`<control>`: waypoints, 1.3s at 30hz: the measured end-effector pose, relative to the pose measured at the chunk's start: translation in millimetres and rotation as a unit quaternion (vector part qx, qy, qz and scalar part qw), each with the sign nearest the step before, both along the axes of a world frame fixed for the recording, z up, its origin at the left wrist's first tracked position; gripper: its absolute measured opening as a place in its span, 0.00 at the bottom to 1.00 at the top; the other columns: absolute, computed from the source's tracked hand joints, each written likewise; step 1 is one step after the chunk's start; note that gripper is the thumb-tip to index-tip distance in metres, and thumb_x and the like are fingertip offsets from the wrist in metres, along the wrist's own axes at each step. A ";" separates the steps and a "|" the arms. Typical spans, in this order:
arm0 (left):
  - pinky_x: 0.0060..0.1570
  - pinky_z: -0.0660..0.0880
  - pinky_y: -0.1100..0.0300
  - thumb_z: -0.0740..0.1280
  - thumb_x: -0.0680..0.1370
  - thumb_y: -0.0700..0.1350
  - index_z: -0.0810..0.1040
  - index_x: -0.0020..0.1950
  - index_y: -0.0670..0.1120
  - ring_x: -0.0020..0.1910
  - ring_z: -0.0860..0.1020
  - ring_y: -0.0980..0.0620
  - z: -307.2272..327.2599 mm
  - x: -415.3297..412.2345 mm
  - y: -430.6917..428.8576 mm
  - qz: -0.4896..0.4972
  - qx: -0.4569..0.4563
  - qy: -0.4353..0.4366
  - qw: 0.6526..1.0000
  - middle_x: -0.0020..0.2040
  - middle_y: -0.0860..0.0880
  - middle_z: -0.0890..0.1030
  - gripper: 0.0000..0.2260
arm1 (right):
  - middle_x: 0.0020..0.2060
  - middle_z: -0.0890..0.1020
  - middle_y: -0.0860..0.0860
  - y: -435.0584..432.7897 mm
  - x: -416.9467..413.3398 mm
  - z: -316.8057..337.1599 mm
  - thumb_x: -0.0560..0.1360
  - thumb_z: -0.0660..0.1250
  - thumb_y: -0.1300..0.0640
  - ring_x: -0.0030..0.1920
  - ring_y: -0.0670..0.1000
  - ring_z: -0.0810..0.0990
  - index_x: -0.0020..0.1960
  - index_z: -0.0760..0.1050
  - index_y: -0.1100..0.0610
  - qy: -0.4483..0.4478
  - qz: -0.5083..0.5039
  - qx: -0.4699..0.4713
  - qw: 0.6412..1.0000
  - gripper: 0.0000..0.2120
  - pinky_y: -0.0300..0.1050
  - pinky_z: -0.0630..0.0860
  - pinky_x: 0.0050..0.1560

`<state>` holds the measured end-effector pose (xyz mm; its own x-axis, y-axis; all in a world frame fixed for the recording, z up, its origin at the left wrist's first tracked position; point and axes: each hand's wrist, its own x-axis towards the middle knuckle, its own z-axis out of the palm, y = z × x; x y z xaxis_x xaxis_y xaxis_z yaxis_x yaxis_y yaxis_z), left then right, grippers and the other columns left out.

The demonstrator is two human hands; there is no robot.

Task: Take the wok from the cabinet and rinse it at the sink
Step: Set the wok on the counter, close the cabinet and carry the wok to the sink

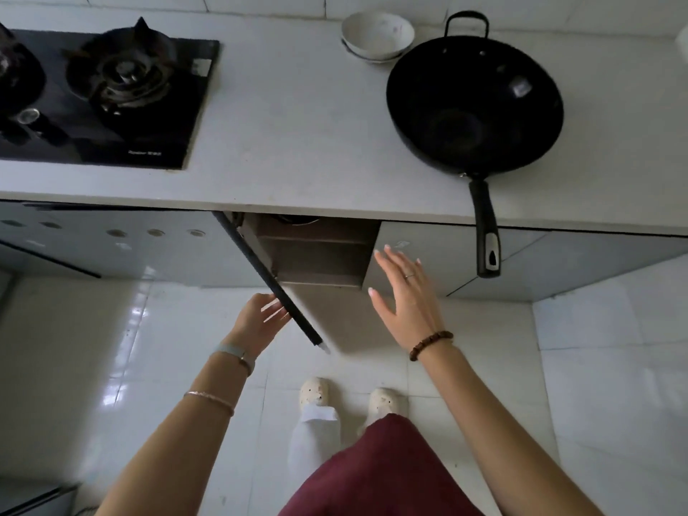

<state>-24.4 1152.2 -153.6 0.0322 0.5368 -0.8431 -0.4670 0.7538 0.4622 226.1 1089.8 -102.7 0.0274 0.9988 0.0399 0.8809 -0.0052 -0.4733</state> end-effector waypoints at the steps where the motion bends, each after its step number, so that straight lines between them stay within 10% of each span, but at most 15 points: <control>1: 0.56 0.74 0.49 0.56 0.77 0.36 0.73 0.45 0.38 0.46 0.78 0.42 -1.6 13.0 4.9 0.010 0.001 -0.020 1.000 0.47 0.39 0.77 0.07 | 0.74 0.65 0.53 -1.1 5.9 1.1 0.79 0.55 0.46 0.75 0.52 0.62 0.75 0.62 0.55 -0.004 0.000 0.002 1.000 0.27 0.53 0.53 0.76; 11: 0.69 0.65 0.45 0.54 0.79 0.40 0.72 0.48 0.42 0.65 0.73 0.41 -10.6 107.6 75.1 0.056 0.021 -0.104 0.993 0.54 0.42 0.75 0.08 | 0.74 0.66 0.54 26.0 43.5 18.7 0.79 0.62 0.53 0.74 0.54 0.63 0.75 0.63 0.56 -0.027 -0.011 0.047 0.998 0.26 0.50 0.51 0.76; 17: 0.70 0.60 0.40 0.54 0.82 0.42 0.56 0.76 0.40 0.74 0.63 0.40 -5.1 123.8 101.5 0.097 0.015 -0.126 0.987 0.75 0.39 0.61 0.23 | 0.75 0.65 0.54 50.2 49.9 18.2 0.79 0.62 0.52 0.75 0.54 0.61 0.75 0.63 0.56 -0.025 -0.040 0.044 0.998 0.26 0.51 0.51 0.76; 32: 0.67 0.58 0.30 0.51 0.80 0.36 0.59 0.76 0.45 0.75 0.63 0.49 0.2 135.1 134.3 0.106 -0.009 -0.219 0.970 0.75 0.48 0.64 0.23 | 0.75 0.64 0.55 74.7 61.3 20.4 0.79 0.62 0.52 0.76 0.55 0.59 0.76 0.61 0.57 -0.025 -0.079 0.051 0.995 0.27 0.52 0.51 0.76; 39: 0.66 0.67 0.41 0.55 0.81 0.42 0.70 0.64 0.41 0.65 0.71 0.48 6.3 130.7 127.5 -0.104 0.034 0.007 0.994 0.64 0.46 0.73 0.14 | 0.74 0.66 0.55 75.9 55.8 31.3 0.79 0.63 0.53 0.75 0.56 0.60 0.75 0.62 0.59 -0.019 -0.105 0.067 0.992 0.27 0.54 0.53 0.76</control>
